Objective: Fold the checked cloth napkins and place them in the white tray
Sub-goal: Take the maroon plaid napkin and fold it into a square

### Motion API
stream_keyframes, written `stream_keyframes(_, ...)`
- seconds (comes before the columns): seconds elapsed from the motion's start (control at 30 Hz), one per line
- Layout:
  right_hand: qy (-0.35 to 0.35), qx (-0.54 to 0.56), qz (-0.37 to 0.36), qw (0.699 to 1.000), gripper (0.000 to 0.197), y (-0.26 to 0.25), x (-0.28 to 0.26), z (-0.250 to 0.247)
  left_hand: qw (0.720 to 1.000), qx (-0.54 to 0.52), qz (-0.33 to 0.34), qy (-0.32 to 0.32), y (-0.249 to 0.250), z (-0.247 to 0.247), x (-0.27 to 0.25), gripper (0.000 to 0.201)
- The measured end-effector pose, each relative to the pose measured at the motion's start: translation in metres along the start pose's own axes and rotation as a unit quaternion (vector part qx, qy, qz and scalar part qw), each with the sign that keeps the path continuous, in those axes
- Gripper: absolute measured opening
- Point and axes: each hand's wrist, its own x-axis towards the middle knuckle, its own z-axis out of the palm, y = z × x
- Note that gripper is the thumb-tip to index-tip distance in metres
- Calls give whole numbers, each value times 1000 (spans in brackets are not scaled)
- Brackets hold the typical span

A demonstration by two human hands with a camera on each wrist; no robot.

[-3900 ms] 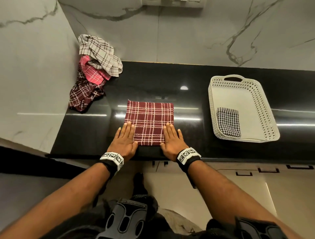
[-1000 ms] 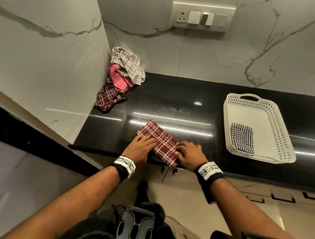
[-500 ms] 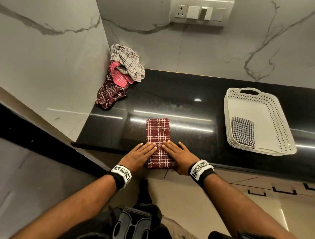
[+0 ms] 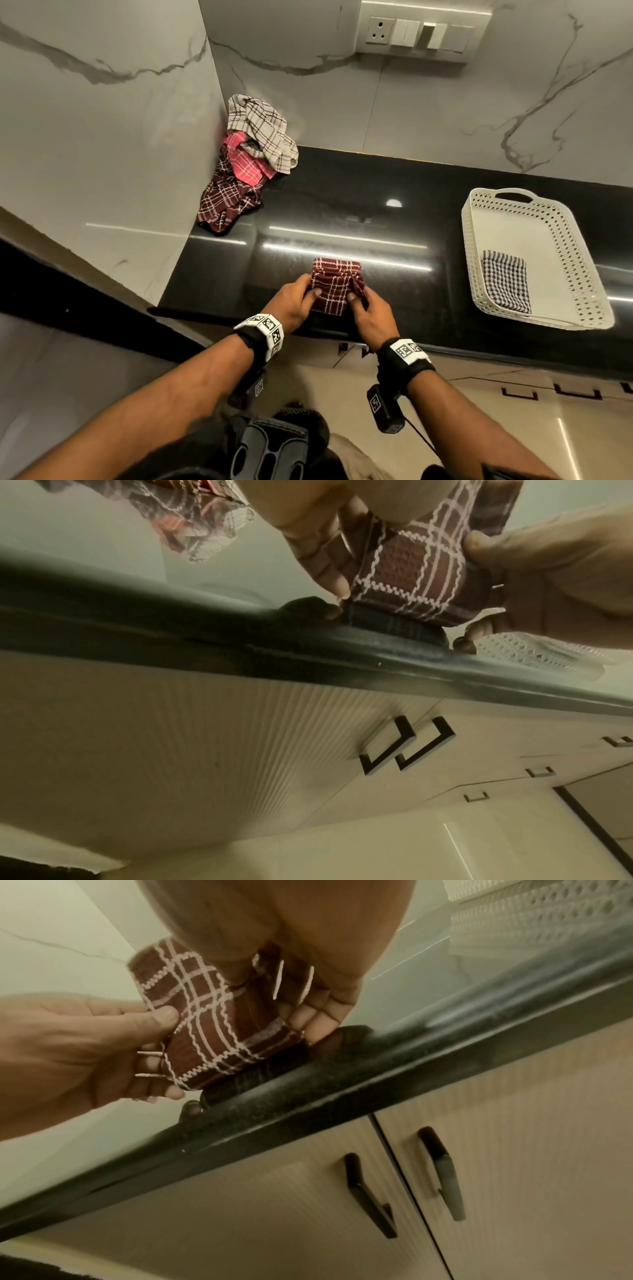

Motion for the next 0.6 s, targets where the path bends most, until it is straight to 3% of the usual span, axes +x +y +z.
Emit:
stream_keyframes(0.27, 74, -121, 61, 988, 32, -5, 31, 12, 992, 60, -103, 34, 8, 11, 37, 24)
stream_keyframes(0.43, 79, -189, 113, 972, 37, -13, 47, 12, 986, 61, -144, 59, 12, 13, 41, 46)
stream_keyframes(0.53, 93, -200, 114, 969, 33, -20, 47, 11, 988, 53, -129, 69, 15, 10, 36, 47)
stream_keyframes(0.6, 116, -204, 69, 970, 26, -24, 35, 10, 989, 97, -73, 89, 15, 9, 26, 46)
